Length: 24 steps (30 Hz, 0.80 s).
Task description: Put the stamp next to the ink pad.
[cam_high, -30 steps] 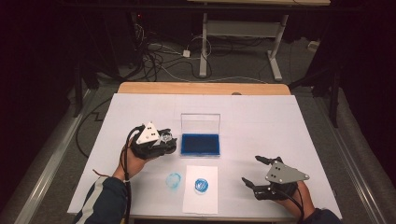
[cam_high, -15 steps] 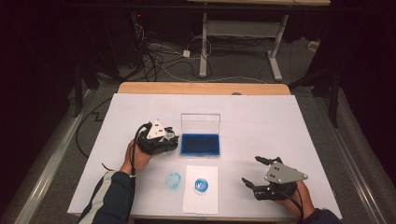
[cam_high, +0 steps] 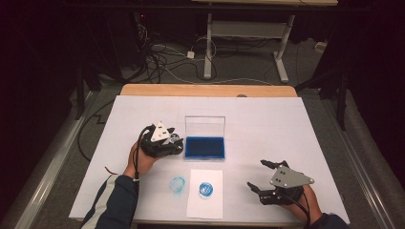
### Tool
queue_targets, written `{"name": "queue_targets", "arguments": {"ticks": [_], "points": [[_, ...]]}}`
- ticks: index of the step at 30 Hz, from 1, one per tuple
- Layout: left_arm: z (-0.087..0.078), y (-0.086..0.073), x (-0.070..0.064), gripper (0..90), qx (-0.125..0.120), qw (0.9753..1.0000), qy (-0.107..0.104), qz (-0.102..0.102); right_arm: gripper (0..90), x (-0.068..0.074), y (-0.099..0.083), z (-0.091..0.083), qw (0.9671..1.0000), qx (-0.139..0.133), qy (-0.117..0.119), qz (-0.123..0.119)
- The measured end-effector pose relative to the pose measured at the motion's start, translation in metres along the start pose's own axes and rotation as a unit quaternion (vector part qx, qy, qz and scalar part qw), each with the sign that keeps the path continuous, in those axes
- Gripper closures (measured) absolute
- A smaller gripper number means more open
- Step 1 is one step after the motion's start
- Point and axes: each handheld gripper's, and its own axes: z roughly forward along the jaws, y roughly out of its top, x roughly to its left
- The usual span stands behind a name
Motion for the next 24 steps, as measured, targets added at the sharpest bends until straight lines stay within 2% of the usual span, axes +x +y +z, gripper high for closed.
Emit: {"name": "queue_targets", "arguments": {"ticks": [6, 9, 12, 13, 16, 18, 20, 24], "points": [[-0.011, 0.006, -0.002, 37.2, -0.015, 0.9999, 0.004, 0.001, 19.9, 0.000, 0.000, -0.001, 1.0000, -0.003, -0.001, -0.001], [-0.018, 0.010, -0.005, 32.6, -0.030, 0.9994, 0.019, 0.005, 19.9, 0.000, 0.000, -0.001, 1.0000, -0.003, -0.002, -0.001], [-0.023, 0.014, -0.007, 31.8, -0.042, 0.9988, 0.023, 0.008, 19.9, 0.000, 0.000, -0.002, 1.0000, -0.004, -0.003, -0.002], [-0.025, 0.016, -0.009, 31.8, -0.047, 0.9987, 0.018, 0.007, 19.9, 0.000, 0.000, -0.002, 1.0000, -0.003, -0.003, -0.002], [-0.027, 0.018, -0.012, 31.8, -0.049, 0.9986, 0.015, 0.015, 20.0, 0.000, 0.001, -0.001, 1.0000, -0.004, -0.004, -0.004], [-0.027, 0.020, -0.014, 26.8, -0.045, 0.9986, 0.019, 0.022, 20.0, 0.000, 0.001, -0.002, 1.0000, -0.004, -0.004, -0.003], [-0.028, 0.021, -0.016, 26.8, -0.044, 0.9986, 0.011, 0.026, 20.0, 0.000, 0.001, -0.002, 1.0000, -0.004, -0.004, -0.003], [-0.031, 0.023, -0.022, 24.4, -0.046, 0.9980, 0.009, 0.042, 20.0, 0.000, 0.001, -0.002, 1.0000, -0.006, -0.005, -0.003]]}}
